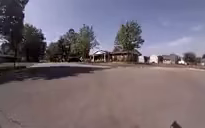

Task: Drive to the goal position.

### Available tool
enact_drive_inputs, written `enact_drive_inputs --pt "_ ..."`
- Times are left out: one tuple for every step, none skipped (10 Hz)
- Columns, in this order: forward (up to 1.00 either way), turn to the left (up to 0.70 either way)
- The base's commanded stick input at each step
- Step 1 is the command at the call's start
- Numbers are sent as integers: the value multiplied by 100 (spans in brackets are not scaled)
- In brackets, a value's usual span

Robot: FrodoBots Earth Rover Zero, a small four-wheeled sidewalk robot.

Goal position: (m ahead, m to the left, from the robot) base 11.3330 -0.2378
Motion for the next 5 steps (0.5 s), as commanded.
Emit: enact_drive_inputs --pt "69 3" --pt "69 3" --pt "69 3" --pt "69 3" --pt "69 3"
